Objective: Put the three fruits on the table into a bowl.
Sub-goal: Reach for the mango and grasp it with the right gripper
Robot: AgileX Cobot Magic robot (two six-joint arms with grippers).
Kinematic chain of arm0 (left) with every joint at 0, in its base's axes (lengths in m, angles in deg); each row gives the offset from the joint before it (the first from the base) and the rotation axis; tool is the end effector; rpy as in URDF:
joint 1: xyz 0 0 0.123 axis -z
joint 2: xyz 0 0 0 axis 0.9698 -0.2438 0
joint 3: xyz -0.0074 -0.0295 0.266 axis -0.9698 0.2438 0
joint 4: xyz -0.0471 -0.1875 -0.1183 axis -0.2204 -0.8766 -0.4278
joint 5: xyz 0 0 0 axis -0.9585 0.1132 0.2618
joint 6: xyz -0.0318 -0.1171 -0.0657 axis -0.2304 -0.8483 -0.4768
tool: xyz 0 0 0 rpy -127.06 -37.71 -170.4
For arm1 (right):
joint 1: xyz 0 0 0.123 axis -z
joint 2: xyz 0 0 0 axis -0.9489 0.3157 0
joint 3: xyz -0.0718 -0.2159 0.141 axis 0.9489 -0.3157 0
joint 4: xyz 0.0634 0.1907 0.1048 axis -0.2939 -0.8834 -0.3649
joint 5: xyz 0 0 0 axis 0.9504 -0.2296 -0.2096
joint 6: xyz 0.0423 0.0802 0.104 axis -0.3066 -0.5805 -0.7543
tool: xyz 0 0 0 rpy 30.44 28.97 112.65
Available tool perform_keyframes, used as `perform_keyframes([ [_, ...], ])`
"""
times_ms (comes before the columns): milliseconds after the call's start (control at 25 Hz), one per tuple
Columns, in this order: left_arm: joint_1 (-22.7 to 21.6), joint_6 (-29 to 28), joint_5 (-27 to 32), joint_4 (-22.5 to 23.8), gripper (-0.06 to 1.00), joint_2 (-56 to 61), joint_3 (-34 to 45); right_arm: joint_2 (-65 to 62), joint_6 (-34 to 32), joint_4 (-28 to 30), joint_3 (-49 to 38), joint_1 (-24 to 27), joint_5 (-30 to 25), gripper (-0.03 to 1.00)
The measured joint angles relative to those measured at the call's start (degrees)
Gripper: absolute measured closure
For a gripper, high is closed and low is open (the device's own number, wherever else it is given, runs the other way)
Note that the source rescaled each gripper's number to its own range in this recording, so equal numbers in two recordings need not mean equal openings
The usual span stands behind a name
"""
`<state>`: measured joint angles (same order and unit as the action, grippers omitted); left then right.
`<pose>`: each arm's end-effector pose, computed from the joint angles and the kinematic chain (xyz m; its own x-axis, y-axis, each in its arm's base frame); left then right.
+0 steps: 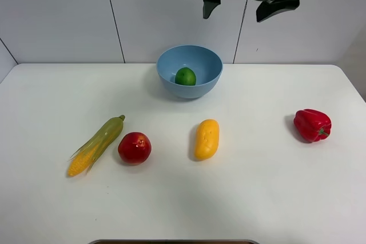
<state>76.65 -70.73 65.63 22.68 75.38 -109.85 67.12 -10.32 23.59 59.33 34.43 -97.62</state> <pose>0.0338 0.0120 0.2239 -0.5177 -0.0761 -0.8522 -0.1070 0.9940 -0.0238 0.2792 0.1820 0.3525 -0.8252 -0.0013 -0.5648 -0.1161 0.9790 0.1674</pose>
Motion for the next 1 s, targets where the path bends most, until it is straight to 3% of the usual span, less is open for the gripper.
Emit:
perform_keyframes([
  [400, 0.0, 0.0, 0.0, 0.0, -0.06, 0.0, 0.0, -6.52, 1.94, -3.51, -0.49, 2.03, -0.55, 0.07],
  [680, 0.0, 0.0, 0.0, 0.0, -0.06, 0.0, 0.0, -6.6, 0.91, -4.9, -12.9, 2.35, -0.27, 0.07],
  [1000, 0.0, 0.0, 0.0, 0.0, -0.06, 0.0, 0.0, -6.52, -2.45, -5.22, -28.3, 4.23, 13.04, 0.07],
])
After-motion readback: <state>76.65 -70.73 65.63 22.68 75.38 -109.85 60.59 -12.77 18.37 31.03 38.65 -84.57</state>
